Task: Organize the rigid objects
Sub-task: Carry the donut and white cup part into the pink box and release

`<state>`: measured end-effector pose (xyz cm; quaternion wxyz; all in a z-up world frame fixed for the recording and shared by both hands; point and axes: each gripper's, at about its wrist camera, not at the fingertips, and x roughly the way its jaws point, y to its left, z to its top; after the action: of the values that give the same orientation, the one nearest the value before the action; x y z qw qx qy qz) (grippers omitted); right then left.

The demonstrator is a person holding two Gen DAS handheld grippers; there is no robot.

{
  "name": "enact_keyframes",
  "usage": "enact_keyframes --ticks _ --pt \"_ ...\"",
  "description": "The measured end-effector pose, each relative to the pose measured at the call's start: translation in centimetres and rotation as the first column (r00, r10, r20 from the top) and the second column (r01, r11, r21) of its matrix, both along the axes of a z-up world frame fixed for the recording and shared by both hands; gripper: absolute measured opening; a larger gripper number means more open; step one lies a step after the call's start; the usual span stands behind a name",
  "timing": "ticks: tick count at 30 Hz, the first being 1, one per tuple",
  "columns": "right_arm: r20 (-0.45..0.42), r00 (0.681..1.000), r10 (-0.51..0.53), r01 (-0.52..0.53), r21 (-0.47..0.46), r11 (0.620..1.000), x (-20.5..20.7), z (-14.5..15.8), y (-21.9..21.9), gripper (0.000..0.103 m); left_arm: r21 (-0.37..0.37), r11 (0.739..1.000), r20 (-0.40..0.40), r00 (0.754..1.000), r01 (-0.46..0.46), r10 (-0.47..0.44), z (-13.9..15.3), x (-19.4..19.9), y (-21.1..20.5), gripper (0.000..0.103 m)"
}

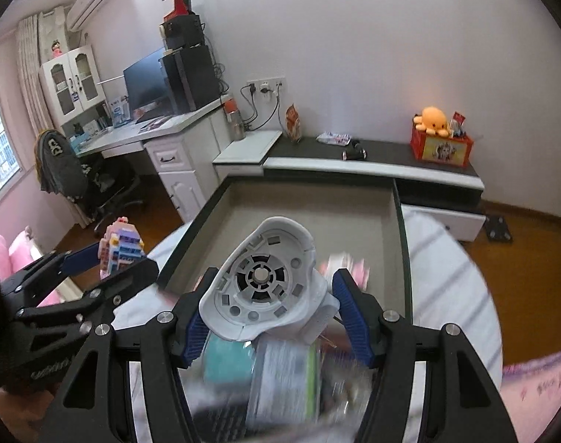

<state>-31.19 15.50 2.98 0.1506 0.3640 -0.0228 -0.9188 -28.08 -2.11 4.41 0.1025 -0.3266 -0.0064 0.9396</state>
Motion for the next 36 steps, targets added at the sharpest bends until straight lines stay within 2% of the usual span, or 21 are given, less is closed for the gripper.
enact_keyframes --ticks 4,9,14,21,24,26,28,31,32,33,34,36 --pt "0.045 0.999 -0.024 0.023 0.017 1.0 -5.6 -1.4 0.0 0.063 -0.029 1.0 0.025 1.0 -0.013 0.014 -0.8 -5.3 0.6 0.068" --pt "0.117 0.992 -0.051 0.048 0.034 0.998 -10.5 -4.3 0.4 0.063 -0.045 0.998 0.098 0.994 -0.042 0.046 -3.9 -11.3 0.9 0.068" --pt "0.198 0.977 -0.079 0.071 0.048 0.996 -13.6 -7.3 1.1 0.063 -0.049 0.997 0.165 0.984 -0.053 0.06 -6.8 -14.4 1.4 0.068" --pt "0.271 0.959 -0.082 0.065 0.07 0.995 -14.6 -9.6 1.4 0.063 -0.078 0.996 0.214 0.975 -0.038 0.053 -8.2 -15.6 2.3 0.069" --pt "0.279 0.956 -0.087 0.069 0.075 0.995 -14.7 -9.6 1.7 0.064 -0.1 0.995 0.236 0.971 -0.021 0.044 -8.6 -15.6 2.8 0.07" --pt "0.288 0.953 -0.09 0.065 0.093 0.994 -14.8 -9.7 1.5 0.064 -0.105 0.994 0.244 0.969 -0.012 0.037 -8.6 -15.5 2.8 0.082" --pt "0.29 0.952 -0.097 0.069 0.103 0.992 -14.8 -9.7 1.5 0.065 -0.118 0.993 0.238 0.97 -0.025 0.053 -8.5 -15.1 2.6 0.09" --pt "0.287 0.954 -0.088 0.064 0.092 0.994 -14.7 -9.4 1.4 0.073 -0.109 0.993 0.226 0.972 -0.041 0.065 -8.0 -14.6 2.2 0.093" --pt "0.284 0.954 -0.092 0.067 0.097 0.993 -14.7 -9.3 1.5 0.081 -0.106 0.993 0.224 0.972 -0.044 0.067 -7.8 -14.4 2.0 0.095" --pt "0.279 0.955 -0.099 0.073 0.102 0.992 -14.6 -9.1 1.5 0.084 -0.099 0.994 0.22 0.973 -0.045 0.066 -7.6 -14.2 1.7 0.097" --pt "0.276 0.956 -0.095 0.074 0.087 0.993 -14.4 -8.9 1.6 0.084 -0.084 0.995 0.214 0.975 -0.046 0.063 -7.2 -13.9 1.4 0.102" --pt "0.268 0.959 -0.097 0.083 0.062 0.995 -13.9 -8.5 1.6 0.084 -0.068 0.997 0.2 0.978 -0.047 0.06 -6.4 -13.1 1.0 0.103"
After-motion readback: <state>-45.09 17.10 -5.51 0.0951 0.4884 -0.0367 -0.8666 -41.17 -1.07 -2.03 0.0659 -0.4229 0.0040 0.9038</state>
